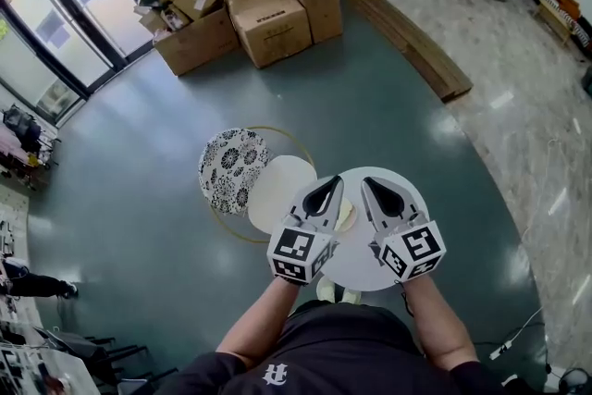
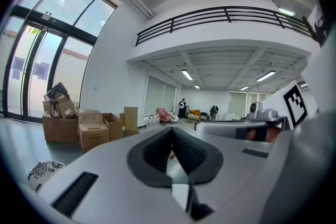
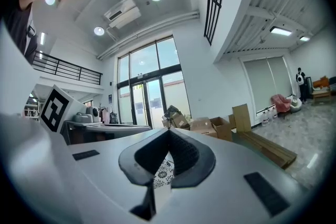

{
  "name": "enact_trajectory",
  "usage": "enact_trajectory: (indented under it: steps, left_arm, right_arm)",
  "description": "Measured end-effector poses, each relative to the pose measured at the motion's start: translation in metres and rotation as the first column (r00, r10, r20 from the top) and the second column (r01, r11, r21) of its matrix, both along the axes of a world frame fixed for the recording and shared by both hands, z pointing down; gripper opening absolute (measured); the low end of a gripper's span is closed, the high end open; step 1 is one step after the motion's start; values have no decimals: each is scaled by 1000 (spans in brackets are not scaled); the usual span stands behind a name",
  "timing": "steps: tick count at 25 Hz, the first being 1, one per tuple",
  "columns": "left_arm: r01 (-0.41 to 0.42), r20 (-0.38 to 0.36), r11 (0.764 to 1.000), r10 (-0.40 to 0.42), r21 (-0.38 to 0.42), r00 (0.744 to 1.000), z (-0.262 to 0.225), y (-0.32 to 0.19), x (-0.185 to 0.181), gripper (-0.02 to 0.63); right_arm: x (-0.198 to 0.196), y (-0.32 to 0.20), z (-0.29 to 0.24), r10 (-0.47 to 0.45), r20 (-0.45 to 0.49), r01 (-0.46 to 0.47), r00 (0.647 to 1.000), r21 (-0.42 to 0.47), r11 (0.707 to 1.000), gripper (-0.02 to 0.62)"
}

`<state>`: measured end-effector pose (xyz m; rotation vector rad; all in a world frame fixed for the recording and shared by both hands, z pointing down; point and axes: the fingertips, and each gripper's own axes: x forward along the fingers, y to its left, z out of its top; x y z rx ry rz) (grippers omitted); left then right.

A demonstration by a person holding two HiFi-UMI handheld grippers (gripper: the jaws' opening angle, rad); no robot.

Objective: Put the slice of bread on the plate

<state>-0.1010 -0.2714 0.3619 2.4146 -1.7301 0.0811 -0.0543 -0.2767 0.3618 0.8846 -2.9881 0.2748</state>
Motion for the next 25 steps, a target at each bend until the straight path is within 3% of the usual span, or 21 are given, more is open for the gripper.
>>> enact_trajectory:
  steps: [25]
  left_arm:
    - [18, 29, 1000, -19, 24, 999, -12, 28, 11, 6]
  right_arm:
    - [5, 22, -16, -13, -16, 14, 1000, 49, 999, 6]
